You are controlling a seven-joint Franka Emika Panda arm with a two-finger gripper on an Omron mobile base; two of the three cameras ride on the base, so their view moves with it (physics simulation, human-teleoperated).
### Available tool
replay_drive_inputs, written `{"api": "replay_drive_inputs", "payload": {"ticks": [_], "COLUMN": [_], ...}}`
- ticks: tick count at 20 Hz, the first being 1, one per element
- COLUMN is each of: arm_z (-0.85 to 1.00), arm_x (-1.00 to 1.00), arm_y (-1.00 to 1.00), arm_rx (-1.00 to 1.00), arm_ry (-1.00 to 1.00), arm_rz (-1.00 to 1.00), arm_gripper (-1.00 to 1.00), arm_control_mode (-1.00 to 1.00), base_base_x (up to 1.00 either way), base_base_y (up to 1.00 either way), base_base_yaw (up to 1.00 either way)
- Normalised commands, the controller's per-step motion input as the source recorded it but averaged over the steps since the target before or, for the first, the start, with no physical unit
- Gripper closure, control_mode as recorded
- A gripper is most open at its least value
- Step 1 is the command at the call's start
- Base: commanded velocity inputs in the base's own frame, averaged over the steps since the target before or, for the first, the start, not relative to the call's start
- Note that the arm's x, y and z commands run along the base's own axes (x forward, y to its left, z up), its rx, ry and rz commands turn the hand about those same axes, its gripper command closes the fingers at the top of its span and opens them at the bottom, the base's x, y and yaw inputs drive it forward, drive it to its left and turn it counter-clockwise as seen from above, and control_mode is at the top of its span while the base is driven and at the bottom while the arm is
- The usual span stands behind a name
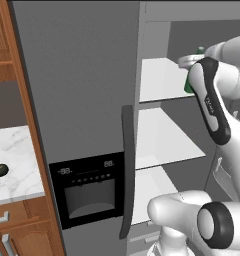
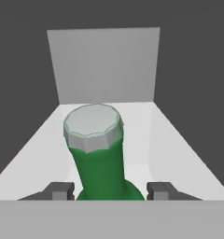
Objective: Place the beer and liquor on the top shelf of the fridge to keep them out of children's reach, and place the squash on lower shelves for easy access.
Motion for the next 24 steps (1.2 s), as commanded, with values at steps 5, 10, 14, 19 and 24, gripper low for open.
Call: {"api": "replay_drive_inputs", "payload": {"ticks": [5, 10, 14, 19, 24], "arm_z": [-0.32, -0.14, -0.06, -0.01, -0.05], "arm_x": [0.48, 0.5, 0.55, 0.58, 0.55], "arm_y": [-0.01, -0.06, -0.18, -0.23, -0.22], "arm_rx": [0.0, 0.0, 0.0, 0.0, 0.0], "arm_ry": [0.0, 0.0, 0.0, 0.0, 0.0], "arm_rz": [0.0, 0.0, 0.0, 0.0, 0.0], "arm_gripper": [1.0, 1.0, 1.0, 1.0, 1.0], "arm_control_mode": [-1.0, -1.0, -1.0, -1.0, -1.0], "base_base_x": [0.0, 0.0, 0.0, 0.0, 0.0], "base_base_y": [0.0, 0.0, 0.0, 0.0, 0.0], "base_base_yaw": [0.0, 0.0, 0.0, 0.0, 0.0]}}
